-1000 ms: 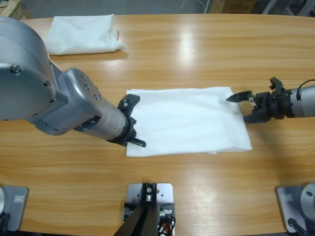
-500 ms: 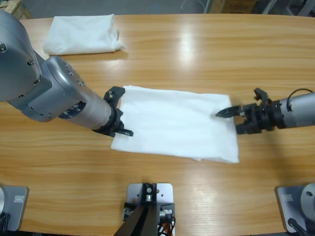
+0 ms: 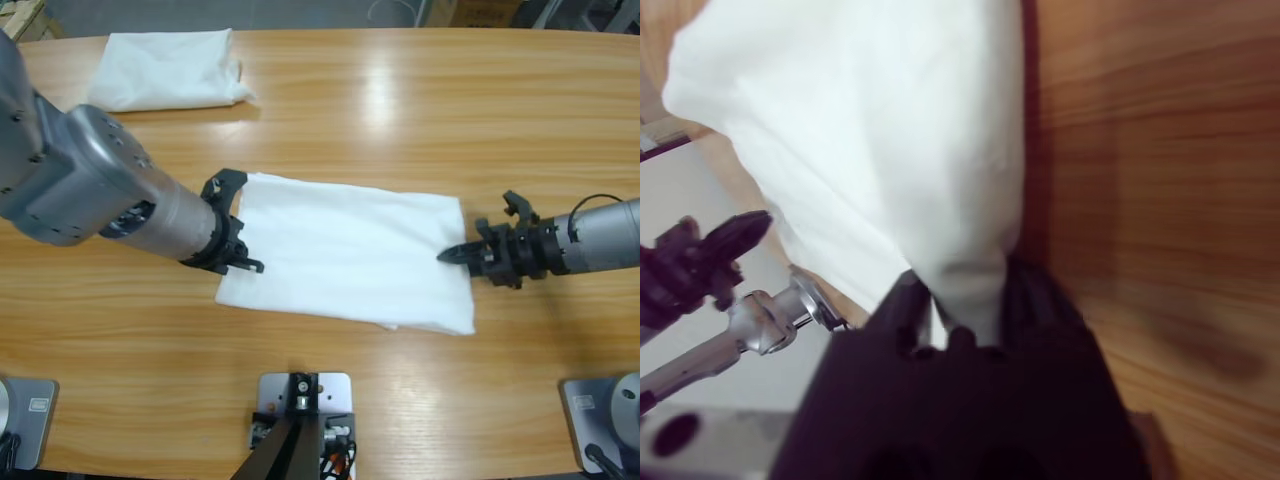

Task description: Fold clothes

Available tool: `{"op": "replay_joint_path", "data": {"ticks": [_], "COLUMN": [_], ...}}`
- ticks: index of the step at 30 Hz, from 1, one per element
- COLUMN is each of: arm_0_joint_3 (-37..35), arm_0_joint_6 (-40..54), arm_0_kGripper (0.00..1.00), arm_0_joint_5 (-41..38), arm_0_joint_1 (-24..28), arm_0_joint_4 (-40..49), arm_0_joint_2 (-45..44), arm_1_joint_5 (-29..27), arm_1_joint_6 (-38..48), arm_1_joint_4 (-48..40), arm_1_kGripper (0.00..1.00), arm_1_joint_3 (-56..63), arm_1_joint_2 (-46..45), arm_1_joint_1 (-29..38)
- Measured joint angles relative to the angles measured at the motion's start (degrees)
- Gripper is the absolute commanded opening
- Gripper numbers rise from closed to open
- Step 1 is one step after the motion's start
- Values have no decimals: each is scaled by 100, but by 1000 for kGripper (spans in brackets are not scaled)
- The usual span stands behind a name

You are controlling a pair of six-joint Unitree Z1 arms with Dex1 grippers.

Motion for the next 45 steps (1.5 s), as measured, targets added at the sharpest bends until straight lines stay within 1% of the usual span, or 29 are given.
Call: {"op": "replay_joint_path", "data": {"ticks": [5, 11, 13, 15, 19, 21, 26, 29, 32, 35, 37, 40, 43, 45], "arm_0_joint_3": [0, 153, 216, 286, 412, 446, 621, 798, 951, 1013, 1034, 1079, 1162, 1200], "arm_0_joint_6": [0, 0, 0, 0, 0, 18, 37, 37, 37, 37, 37, 37, 37, 37], "arm_0_kGripper": [425, 421, 412, 408, 407, 407, 407, 407, 409, 410, 411, 411, 411, 411], "arm_0_joint_5": [172, 178, 178, 178, 205, 267, 408, 430, 433, 433, 433, 433, 433, 433], "arm_0_joint_1": [0, 0, 0, 0, 1, 3, 32, 35, 35, 36, 39, 42, 43, 43], "arm_0_joint_4": [-143, -186, -188, -188, -188, -186, -76, -57, -56, -56, -56, -56, -56, -56], "arm_0_joint_2": [-333, -379, -381, -419, -687, -893, -1251, -1370, -1454, -1489, -1491, -1510, -1512, -1513], "arm_1_joint_5": [-129, -239, -331, -621, -1513, -1762, -2364, -2871, -3459, -4135, -4718, -5415, -5715, -5749], "arm_1_joint_6": [-96, -109, -141, -253, -483, -610, -697, -934, -1073, -1136, -1194, -1199, -1103, -975], "arm_1_joint_4": [-103, -134, -3, 566, 2518, 3227, 4580, 5344, 6027, 6651, 7212, 8025, 8679, 8960], "arm_1_kGripper": [0, 0, 0, 0, 0, 0, 0, 0, 0, 0, 0, 0, 0, 0], "arm_1_joint_3": [49, 65, 57, -34, -893, -1289, -2069, -2448, -2792, -3230, -3689, -4487, -5321, -5854], "arm_1_joint_2": [-3, -33, -130, -417, -1048, -1192, -1231, -1232, -1257, -1451, -1567, -1607, -1504, -1253], "arm_1_joint_1": [19, 20, 20, 21, 10, -112, -377, -702, -923, -948, -773, -102, 673, 1232]}}
